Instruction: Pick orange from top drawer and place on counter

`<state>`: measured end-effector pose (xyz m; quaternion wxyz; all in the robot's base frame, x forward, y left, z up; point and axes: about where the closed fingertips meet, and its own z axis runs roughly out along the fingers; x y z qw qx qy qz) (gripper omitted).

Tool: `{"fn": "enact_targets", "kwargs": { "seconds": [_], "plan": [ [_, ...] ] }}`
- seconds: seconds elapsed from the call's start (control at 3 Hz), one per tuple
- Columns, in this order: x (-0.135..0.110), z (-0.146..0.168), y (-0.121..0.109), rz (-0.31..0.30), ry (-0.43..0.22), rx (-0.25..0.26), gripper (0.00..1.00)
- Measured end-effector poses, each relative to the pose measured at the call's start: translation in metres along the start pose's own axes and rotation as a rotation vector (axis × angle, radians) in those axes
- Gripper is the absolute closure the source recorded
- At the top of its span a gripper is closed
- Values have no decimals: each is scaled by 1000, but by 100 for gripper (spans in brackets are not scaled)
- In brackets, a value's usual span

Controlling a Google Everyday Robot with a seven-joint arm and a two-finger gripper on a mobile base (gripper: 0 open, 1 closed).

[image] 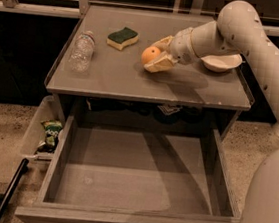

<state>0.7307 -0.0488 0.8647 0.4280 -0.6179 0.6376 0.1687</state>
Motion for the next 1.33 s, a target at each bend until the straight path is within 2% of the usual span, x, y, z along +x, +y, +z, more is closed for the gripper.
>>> {"fn": "enact_targets", "kwargs": {
  "seconds": [0.67,1.0,1.33],
  "plan": [
    [0,0,0,0,0,0,12],
    [0,0,0,0,0,0,0],
    [0,0,0,0,0,0,0]
  ]
}}
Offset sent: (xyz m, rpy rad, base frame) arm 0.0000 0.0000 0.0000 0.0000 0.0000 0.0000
